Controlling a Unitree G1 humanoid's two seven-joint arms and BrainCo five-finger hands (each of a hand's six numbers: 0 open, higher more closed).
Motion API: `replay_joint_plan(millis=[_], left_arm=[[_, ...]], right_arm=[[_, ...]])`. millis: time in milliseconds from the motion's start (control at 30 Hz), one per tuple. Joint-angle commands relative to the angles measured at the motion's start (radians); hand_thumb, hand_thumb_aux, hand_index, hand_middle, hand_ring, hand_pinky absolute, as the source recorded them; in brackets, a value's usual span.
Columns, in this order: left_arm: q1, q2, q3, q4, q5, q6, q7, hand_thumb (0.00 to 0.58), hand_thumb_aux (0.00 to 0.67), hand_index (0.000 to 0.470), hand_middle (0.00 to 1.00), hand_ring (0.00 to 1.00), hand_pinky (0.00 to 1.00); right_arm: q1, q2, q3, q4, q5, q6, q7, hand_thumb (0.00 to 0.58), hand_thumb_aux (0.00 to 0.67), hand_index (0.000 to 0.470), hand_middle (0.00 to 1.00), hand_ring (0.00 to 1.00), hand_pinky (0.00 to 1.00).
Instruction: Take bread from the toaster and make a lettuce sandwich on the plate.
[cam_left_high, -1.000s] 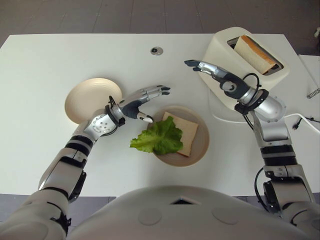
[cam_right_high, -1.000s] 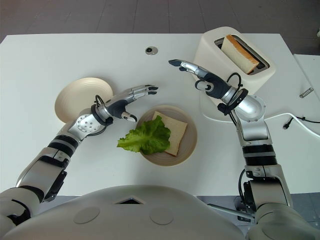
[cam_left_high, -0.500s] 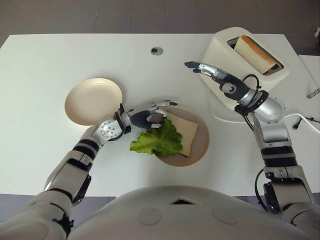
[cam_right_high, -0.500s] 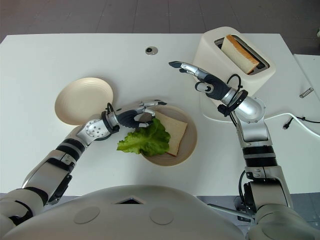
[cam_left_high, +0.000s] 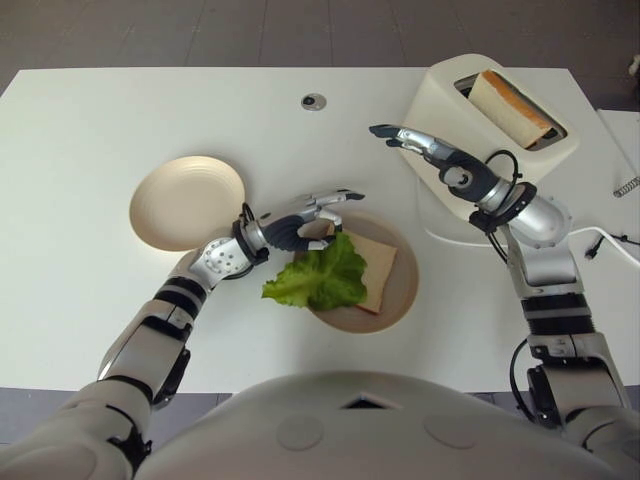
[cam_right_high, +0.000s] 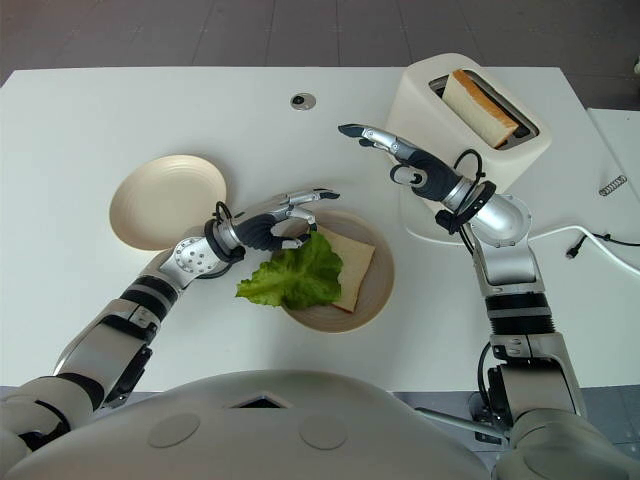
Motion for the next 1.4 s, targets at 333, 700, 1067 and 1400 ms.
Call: replay_joint_plan(millis=[333, 700, 1067, 1400], left_arm=[[-0.032, -0.079, -0.053, 0.019, 0.191, 0.123, 0.101, 0.58, 0.67, 0.47, 0.0, 0.0, 0.0], [-0.06, -0.099, -0.056, 0.033, 0.248, 0.145, 0.235, 0.58, 0.67, 0.47, 0.0, 0.0, 0.0], [-0.076, -0.112, -0.088, 0.06, 0.283, 0.164, 0.292, 0.482, 0.394, 0.276, 0.0, 0.0, 0.0], [-0.146, -0.063, -0.082, 0.107, 0.417, 0.325, 0.51, 0.0, 0.0, 0.0, 0.0, 0.0, 0.0]], right_arm=[[0.008, 0.008, 0.006, -0.01, -0.032, -0.007, -0.009, 0.0, 0.0, 0.0, 0.0, 0.0, 0.0], [0.004, 0.018, 0.016, 0.003, -0.039, -0.008, -0.008, 0.0, 0.0, 0.0, 0.0, 0.0, 0.0], [0.0, 0.018, 0.016, 0.007, -0.042, -0.01, -0.008, 0.0, 0.0, 0.0, 0.0, 0.0, 0.0], [0.003, 0.022, 0.016, -0.018, -0.041, -0.028, -0.01, 0.0, 0.0, 0.0, 0.0, 0.0, 0.0]])
